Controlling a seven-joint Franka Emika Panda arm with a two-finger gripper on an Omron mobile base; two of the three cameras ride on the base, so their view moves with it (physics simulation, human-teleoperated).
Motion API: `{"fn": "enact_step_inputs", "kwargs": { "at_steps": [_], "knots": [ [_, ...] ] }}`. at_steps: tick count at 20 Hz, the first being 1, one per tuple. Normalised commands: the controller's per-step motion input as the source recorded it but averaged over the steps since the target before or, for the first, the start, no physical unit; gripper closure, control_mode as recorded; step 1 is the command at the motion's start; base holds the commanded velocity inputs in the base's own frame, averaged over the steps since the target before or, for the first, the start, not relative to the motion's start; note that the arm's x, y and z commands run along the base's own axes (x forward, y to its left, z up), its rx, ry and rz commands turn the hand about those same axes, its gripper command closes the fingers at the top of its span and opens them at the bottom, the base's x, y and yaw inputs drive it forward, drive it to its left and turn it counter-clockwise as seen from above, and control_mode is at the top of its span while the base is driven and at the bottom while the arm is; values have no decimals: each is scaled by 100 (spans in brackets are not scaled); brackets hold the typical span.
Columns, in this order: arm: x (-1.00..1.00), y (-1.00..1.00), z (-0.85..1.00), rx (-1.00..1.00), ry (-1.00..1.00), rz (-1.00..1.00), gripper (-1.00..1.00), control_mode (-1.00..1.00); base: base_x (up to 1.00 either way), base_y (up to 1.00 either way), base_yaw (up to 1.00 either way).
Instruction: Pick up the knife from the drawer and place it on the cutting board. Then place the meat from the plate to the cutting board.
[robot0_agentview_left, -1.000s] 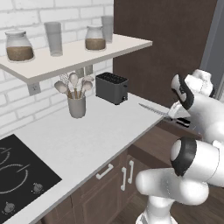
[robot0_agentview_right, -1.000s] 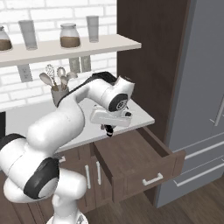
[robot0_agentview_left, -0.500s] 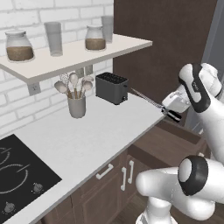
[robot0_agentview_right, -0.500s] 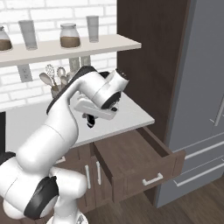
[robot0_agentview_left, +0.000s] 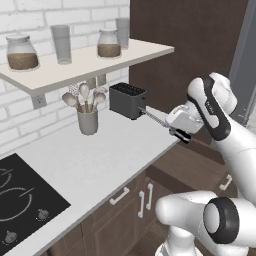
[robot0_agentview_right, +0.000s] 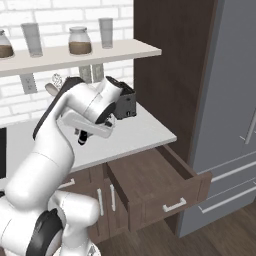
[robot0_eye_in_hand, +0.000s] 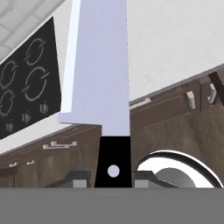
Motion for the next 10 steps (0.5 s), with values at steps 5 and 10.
{"fn": "enact_step_inputs", "kwargs": {
  "at_steps": [5, 10],
  "knots": [
    [-5, 2, 0, 0, 0, -9, 100, -100, 0, 0, 0],
    [0, 0, 0, 0, 0, 0, 100, 100, -31, 1, 0]
  ]
}}
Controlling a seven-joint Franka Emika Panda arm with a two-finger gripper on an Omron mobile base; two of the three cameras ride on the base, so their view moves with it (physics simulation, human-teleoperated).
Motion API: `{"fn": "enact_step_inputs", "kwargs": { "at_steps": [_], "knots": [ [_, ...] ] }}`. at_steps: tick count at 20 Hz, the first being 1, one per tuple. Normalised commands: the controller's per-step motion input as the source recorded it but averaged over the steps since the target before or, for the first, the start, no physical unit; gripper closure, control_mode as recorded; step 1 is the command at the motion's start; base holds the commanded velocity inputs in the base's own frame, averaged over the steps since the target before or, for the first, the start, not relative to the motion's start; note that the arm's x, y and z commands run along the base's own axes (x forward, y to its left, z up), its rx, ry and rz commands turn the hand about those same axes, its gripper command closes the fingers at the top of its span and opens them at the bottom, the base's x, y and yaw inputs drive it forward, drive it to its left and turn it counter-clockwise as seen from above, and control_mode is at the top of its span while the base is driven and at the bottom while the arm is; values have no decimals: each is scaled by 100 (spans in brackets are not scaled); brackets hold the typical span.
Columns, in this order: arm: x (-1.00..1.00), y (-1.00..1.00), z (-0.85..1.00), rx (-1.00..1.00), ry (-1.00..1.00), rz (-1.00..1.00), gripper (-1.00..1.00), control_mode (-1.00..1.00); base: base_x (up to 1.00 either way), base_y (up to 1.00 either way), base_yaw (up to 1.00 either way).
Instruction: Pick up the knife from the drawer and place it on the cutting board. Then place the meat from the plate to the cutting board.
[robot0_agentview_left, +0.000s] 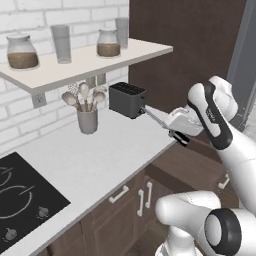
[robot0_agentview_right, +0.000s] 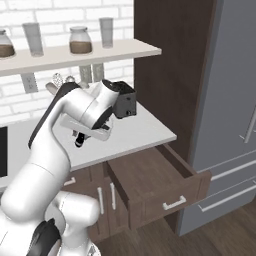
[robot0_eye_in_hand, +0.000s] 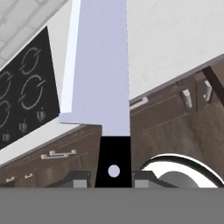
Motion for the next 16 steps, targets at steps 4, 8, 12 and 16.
{"fn": "enact_step_inputs", "kwargs": {
  "at_steps": [4, 8, 12, 16],
  "knots": [
    [0, 0, 0, 0, 0, 0, 100, 100, -99, 18, 3],
    [0, 0, 0, 0, 0, 0, 100, 100, -62, 23, 17],
    [0, 0, 0, 0, 0, 0, 100, 100, 0, 35, 34],
    [0, 0, 0, 0, 0, 0, 100, 100, 8, 42, 54]
  ]
}}
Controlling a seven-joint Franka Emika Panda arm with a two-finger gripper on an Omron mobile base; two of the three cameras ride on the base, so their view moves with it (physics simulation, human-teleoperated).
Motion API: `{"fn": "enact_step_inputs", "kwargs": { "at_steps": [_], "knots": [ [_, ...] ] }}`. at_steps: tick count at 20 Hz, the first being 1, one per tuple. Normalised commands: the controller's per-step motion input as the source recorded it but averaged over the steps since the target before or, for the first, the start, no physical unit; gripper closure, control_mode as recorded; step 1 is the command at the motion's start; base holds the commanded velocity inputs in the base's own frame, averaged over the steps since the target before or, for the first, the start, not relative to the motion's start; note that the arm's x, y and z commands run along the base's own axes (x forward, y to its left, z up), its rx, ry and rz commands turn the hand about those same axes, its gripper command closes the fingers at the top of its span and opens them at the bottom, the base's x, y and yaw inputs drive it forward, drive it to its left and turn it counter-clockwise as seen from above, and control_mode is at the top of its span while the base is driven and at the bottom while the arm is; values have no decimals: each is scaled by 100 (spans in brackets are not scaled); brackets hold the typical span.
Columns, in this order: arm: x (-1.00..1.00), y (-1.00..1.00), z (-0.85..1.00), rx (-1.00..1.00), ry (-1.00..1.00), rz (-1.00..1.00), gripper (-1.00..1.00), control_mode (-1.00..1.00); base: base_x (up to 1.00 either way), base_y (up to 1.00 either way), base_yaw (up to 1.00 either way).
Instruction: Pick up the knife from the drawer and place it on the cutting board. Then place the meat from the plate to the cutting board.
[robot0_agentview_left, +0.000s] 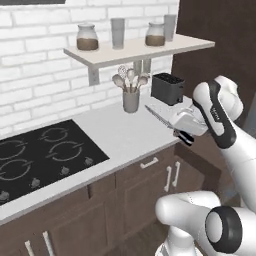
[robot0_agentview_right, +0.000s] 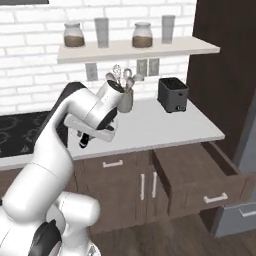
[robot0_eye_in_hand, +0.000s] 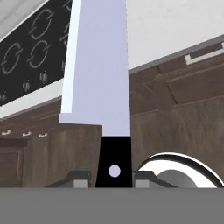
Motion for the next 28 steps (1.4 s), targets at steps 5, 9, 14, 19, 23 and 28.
{"fn": "enact_step_inputs", "kwargs": {
  "at_steps": [5, 9, 14, 19, 23, 28],
  "knots": [
    [0, 0, 0, 0, 0, 0, 100, 100, 8, 46, 72],
    [0, 0, 0, 0, 0, 0, 100, 100, 6, 41, 80],
    [0, 0, 0, 0, 0, 0, 100, 100, 6, 39, 82],
    [0, 0, 0, 0, 0, 0, 100, 100, 2, 42, 80],
    [0, 0, 0, 0, 0, 0, 100, 100, 3, 40, 77],
    [0, 0, 0, 0, 0, 0, 100, 100, 22, 46, 63]
  ]
}}
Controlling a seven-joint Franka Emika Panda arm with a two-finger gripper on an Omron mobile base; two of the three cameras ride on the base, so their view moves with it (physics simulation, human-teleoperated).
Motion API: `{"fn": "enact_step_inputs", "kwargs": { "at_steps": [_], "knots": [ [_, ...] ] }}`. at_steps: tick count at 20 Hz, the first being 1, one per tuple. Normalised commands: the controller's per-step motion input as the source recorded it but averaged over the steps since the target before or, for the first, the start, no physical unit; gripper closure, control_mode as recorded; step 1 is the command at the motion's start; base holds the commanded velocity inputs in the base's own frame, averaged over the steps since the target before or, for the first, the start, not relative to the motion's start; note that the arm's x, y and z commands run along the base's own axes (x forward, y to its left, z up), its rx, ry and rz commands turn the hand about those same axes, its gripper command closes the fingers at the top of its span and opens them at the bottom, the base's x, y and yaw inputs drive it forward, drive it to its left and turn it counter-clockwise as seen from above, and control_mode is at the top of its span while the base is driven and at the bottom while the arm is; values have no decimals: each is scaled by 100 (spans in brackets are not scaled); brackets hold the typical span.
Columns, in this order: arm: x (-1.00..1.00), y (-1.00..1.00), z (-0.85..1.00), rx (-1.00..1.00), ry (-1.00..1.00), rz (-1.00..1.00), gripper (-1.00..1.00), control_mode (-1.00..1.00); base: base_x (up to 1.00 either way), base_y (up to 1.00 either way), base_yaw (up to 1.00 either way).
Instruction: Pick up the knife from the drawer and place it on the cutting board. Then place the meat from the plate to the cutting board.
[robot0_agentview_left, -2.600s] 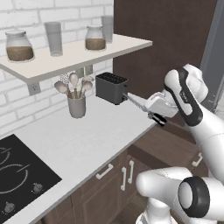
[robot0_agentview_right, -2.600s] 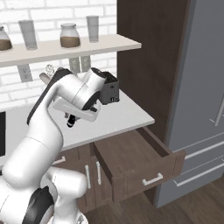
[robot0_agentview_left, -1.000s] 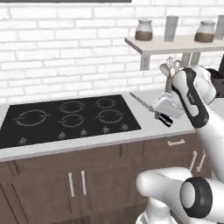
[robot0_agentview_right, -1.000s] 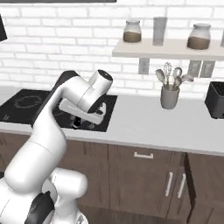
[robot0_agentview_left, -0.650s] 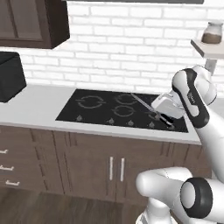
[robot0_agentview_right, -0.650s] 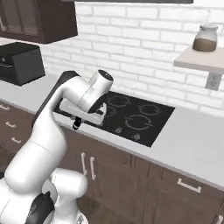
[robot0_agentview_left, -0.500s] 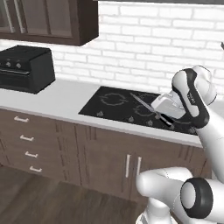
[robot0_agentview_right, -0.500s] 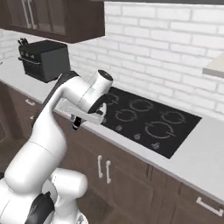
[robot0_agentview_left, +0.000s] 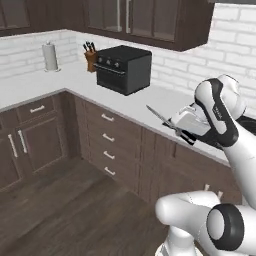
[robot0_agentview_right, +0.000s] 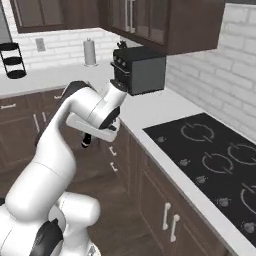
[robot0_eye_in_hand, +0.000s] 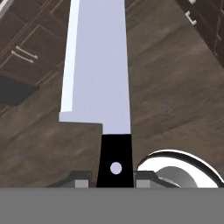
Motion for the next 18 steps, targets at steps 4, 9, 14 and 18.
{"fn": "enact_step_inputs", "kwargs": {
  "at_steps": [4, 9, 14, 18],
  "knots": [
    [0, 0, 0, 0, 0, 0, 100, 100, 28, 48, 58],
    [0, 0, 0, 0, 0, 0, 100, 100, 42, 58, 48],
    [0, 0, 0, 0, 0, 0, 100, 100, 61, 62, 47],
    [0, 0, 0, 0, 0, 0, 100, 100, 88, 62, 29]
  ]
}}
